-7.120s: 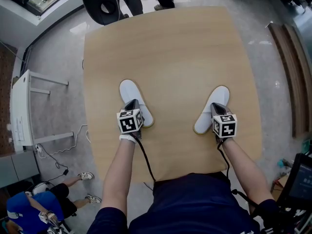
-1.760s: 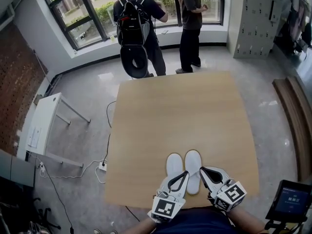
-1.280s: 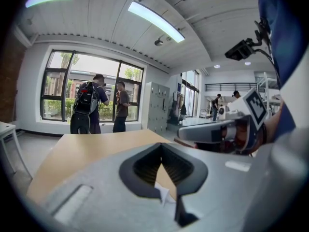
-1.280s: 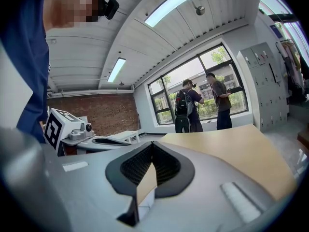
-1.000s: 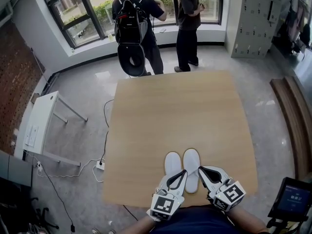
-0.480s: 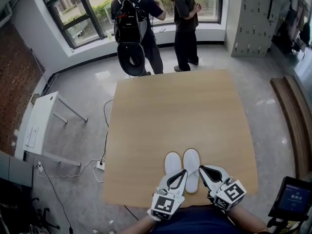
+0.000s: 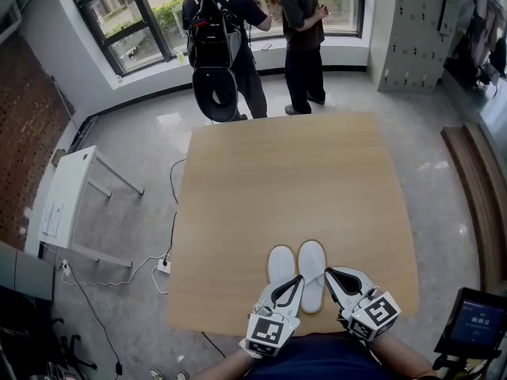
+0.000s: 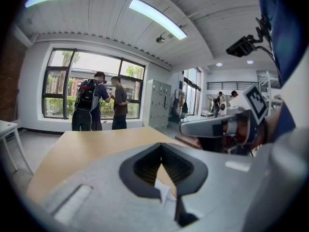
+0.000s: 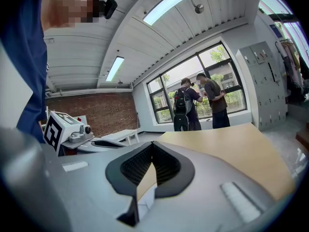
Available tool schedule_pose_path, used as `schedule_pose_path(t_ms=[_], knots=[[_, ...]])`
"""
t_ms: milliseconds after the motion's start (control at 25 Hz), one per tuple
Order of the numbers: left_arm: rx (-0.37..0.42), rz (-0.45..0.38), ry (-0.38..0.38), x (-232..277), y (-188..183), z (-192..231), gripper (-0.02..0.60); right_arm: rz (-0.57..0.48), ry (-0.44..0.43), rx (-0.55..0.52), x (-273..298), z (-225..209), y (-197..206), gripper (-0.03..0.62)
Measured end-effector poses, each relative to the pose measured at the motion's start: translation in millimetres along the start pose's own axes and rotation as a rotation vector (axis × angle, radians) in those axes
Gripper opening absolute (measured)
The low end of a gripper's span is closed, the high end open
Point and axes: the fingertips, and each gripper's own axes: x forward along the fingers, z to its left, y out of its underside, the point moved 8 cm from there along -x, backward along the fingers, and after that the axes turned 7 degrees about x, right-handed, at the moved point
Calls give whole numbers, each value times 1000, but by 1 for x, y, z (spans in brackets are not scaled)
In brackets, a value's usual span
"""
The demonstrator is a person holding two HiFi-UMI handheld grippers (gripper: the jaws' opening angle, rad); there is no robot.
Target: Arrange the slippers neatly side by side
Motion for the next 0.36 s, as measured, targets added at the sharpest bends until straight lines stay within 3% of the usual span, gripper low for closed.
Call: schedule_pose_path(t_ms=[360], knots=[[10,7,2,1,3,-4,3,8,2,7,-2,-2,2,9]])
